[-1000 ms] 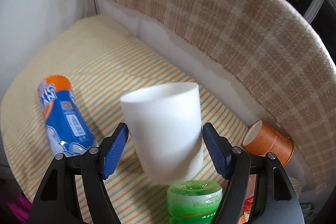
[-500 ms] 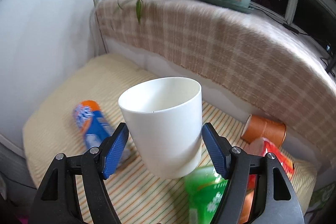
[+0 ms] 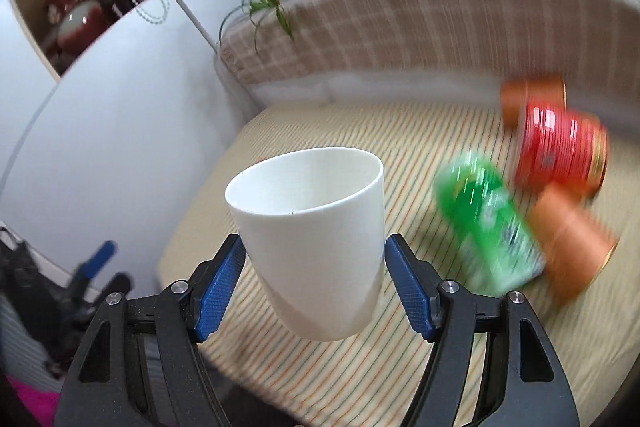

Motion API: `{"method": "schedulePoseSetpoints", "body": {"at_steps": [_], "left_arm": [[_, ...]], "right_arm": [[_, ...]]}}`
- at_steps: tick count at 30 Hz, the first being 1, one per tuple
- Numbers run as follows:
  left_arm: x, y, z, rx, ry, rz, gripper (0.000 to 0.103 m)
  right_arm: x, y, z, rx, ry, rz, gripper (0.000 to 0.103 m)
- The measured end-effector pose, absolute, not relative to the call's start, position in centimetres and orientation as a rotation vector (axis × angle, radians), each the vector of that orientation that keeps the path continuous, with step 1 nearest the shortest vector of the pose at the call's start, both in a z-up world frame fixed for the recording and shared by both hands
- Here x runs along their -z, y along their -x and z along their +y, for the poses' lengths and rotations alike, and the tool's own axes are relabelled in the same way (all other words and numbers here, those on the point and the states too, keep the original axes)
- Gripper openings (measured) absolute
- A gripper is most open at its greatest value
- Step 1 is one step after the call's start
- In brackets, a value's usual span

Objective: Flip cup upright
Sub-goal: 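Lift the white cup with the right gripper and rotate it rim-up, then lower the white cup upright onto the bed and open the right gripper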

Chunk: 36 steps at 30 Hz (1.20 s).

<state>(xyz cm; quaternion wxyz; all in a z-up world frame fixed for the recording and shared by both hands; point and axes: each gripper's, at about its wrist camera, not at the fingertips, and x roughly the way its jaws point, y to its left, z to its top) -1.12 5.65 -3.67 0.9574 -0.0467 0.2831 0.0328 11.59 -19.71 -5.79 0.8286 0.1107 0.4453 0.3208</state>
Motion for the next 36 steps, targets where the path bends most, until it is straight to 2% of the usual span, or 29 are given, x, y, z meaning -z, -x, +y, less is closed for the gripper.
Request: {"method": "schedulePoseSetpoints", "body": {"at_steps": [14, 18, 21, 26, 28, 36], "left_arm": [[6.0, -1.4, 3.7, 0.115, 0.206, 0.738, 0.103], [6.5, -2.1, 3.4, 0.155, 0.236, 0.778, 0.102], [7.0, -2.8, 3.1, 0.183, 0.26, 0.814, 0.096], [8.1, -4.2, 3.0, 0.235, 0.327, 0.882, 0.095], [8.4, -4.9, 2.9, 0.262, 0.35, 0.911, 0.089], [9.0, -8.7, 2.1, 0.38, 0.444, 1.007, 0.089]], "right_arm": [[12.8, -9.5, -22.4, -0.695, -0.526, 1.213, 0.072], [13.0, -10.1, -22.6, -0.694, -0.561, 1.213, 0.073], [13.2, -10.5, -22.3, -0.692, -0.559, 1.206, 0.073], [13.4, -10.9, -22.0, -0.689, -0.543, 1.174, 0.073], [13.2, -10.8, -22.1, -0.688, -0.532, 1.162, 0.073], [10.6, -7.0, -24.3, -0.616, -0.41, 1.006, 0.073]]}}
